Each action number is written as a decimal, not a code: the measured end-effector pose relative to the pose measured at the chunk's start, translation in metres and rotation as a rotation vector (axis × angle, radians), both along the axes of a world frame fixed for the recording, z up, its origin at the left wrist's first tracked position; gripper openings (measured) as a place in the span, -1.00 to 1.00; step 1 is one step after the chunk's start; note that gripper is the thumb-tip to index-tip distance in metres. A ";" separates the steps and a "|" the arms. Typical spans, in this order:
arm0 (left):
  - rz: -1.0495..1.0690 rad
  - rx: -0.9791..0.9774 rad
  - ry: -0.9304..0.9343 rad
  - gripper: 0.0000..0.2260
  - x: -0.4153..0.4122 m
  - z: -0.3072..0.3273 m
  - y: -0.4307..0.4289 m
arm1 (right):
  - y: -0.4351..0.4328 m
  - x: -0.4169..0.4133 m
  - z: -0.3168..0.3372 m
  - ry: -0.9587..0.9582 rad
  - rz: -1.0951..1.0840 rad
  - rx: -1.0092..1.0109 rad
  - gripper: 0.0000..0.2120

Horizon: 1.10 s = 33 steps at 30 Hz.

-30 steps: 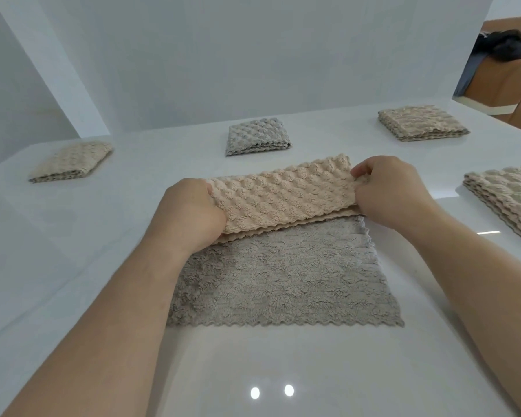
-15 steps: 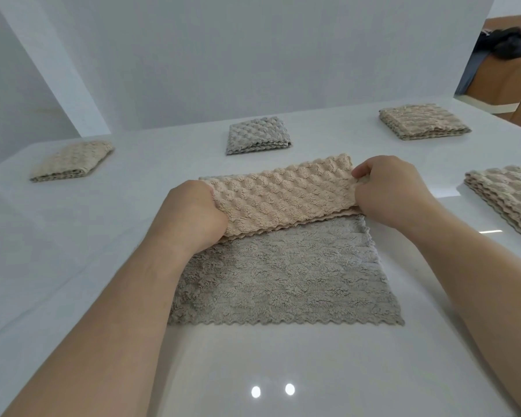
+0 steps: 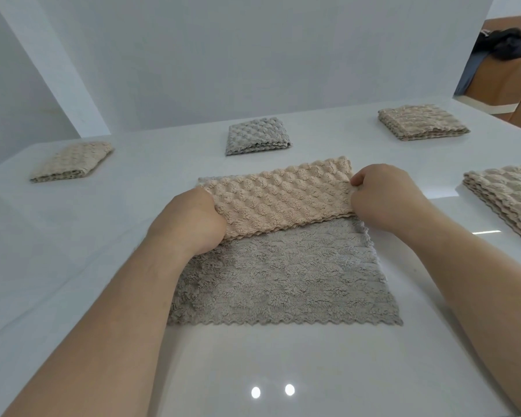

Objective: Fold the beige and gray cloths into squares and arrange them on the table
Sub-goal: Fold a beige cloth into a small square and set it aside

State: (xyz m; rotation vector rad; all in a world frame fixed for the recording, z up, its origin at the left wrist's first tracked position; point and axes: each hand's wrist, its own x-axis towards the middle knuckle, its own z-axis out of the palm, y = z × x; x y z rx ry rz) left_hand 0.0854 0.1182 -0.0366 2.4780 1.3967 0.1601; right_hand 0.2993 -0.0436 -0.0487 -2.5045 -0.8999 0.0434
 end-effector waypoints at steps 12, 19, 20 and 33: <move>0.066 0.181 0.102 -0.66 -0.001 0.002 -0.009 | -0.002 -0.003 -0.002 -0.075 -0.024 -0.043 -0.59; -0.252 0.302 -0.126 -0.52 0.014 -0.004 -0.014 | 0.017 -0.018 0.000 -0.257 0.232 0.093 -0.58; -0.299 0.299 -0.123 -0.52 0.018 -0.004 -0.014 | 0.023 -0.023 0.003 -0.281 0.307 0.053 -0.56; -0.350 0.216 0.065 -0.48 0.057 -0.041 0.002 | 0.071 -0.037 -0.021 -0.154 0.506 -0.257 -0.45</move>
